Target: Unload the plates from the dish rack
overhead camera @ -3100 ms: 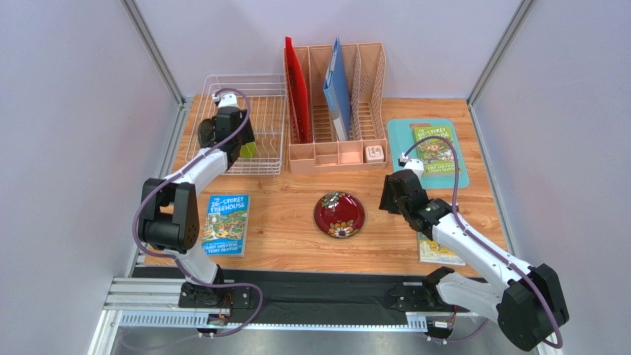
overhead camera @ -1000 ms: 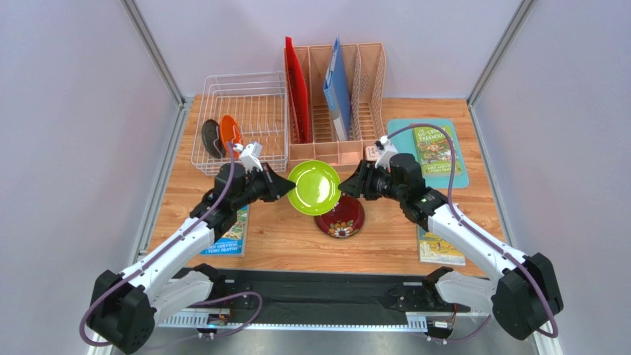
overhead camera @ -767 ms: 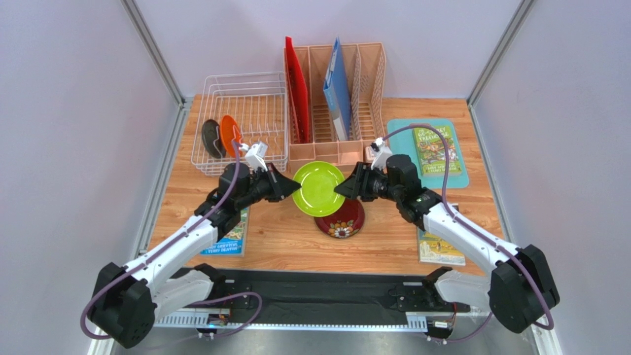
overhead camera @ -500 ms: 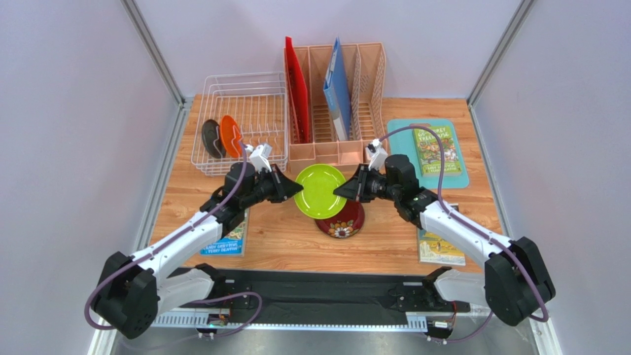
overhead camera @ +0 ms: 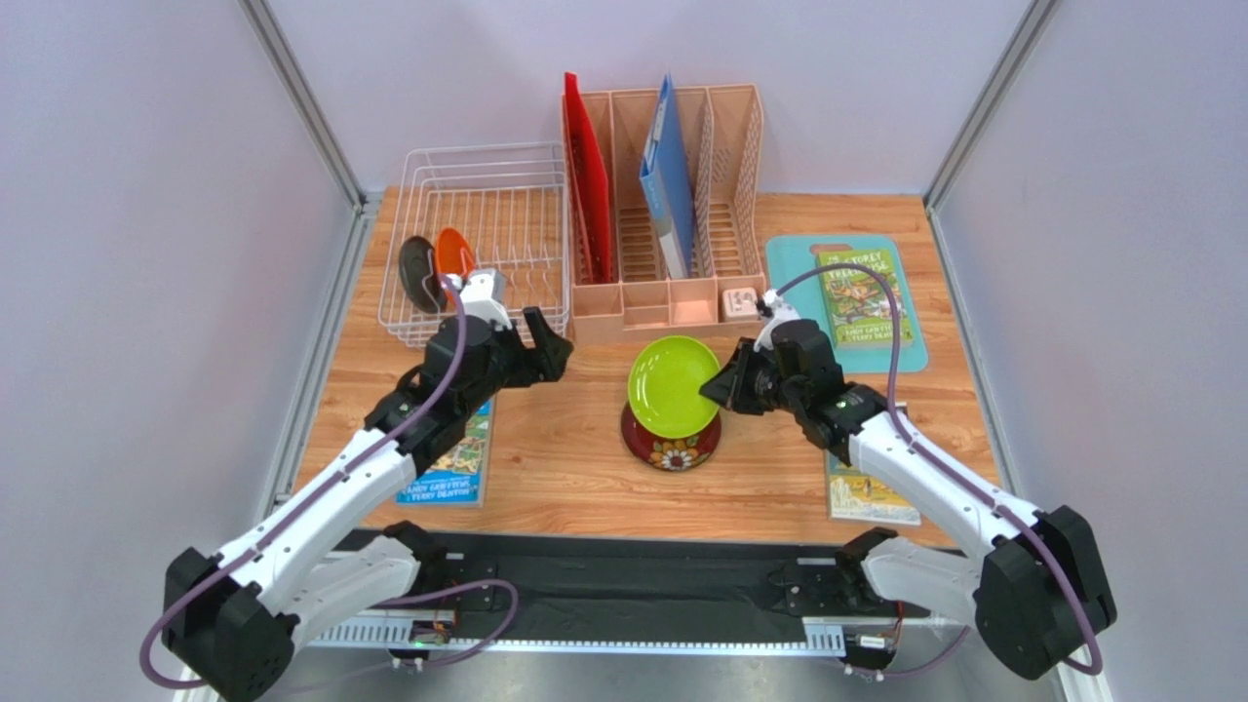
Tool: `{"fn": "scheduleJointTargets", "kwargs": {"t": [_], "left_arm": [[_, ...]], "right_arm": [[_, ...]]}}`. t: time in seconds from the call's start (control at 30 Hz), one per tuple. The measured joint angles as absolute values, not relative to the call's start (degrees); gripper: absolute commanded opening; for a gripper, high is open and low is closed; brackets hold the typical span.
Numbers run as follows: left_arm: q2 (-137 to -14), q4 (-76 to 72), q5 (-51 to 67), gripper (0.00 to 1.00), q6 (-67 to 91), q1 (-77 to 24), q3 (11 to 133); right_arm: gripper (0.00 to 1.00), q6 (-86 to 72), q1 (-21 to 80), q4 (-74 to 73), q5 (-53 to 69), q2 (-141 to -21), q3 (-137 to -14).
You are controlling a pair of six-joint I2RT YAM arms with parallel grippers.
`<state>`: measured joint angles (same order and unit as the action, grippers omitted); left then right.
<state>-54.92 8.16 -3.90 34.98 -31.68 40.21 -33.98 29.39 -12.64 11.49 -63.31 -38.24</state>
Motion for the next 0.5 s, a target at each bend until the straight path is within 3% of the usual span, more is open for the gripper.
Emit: {"fn": "scheduleJointTargets", "kwargs": {"t": [0.3, 0.5], "left_arm": [[-52.9, 17.8, -29.1, 0.87, 27.4, -31.7, 44.8], [-54.1, 20.4, -34.4, 0.88, 26.1, -31.7, 44.8]], "right_arm": [[0.01, -33.6, 29.2, -16.5, 10.6, -68.1, -37.5], [0.04, -33.5, 29.2, -16.1, 11.7, -72.1, -37.5]]}}
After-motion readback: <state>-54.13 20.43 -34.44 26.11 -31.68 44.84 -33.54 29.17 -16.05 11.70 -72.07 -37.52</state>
